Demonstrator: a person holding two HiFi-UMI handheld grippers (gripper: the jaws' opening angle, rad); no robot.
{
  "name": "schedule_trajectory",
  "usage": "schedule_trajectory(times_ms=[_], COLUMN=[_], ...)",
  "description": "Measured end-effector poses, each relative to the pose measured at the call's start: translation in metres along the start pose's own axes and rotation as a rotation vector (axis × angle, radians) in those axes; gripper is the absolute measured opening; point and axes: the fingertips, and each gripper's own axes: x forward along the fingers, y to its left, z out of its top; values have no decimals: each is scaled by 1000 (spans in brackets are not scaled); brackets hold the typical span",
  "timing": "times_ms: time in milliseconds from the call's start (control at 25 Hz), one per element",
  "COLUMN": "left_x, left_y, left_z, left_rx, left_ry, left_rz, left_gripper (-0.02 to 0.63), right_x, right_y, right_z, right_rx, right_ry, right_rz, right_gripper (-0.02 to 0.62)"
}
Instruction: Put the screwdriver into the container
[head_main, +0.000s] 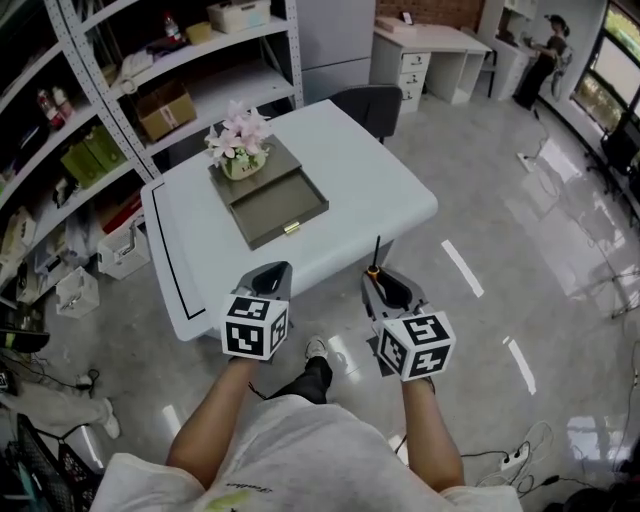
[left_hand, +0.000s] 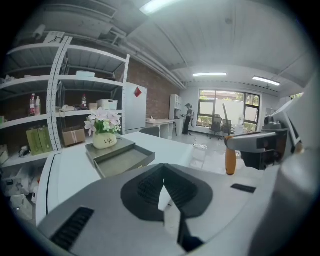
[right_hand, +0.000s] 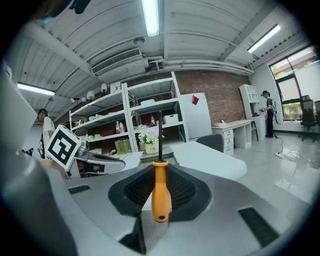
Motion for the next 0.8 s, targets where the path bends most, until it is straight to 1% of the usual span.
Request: schedule_trajectory(times_ms=[320,600,800], left_x=[40,70,83], left_y=[62,117,159], left_z=[10,13,14], left_rx=[-68,-121,-170], left_ry=[1,29,36], left_rz=[78,124,161], left_gripper=[3,3,3], right_x=[81,156,206], right_y=[-11,-8,-1], right_z=[22,36,47], right_rx=[-55,-95,-135], right_ry=[54,114,158], right_rz=[79,150,192], right_gripper=[75,75,75])
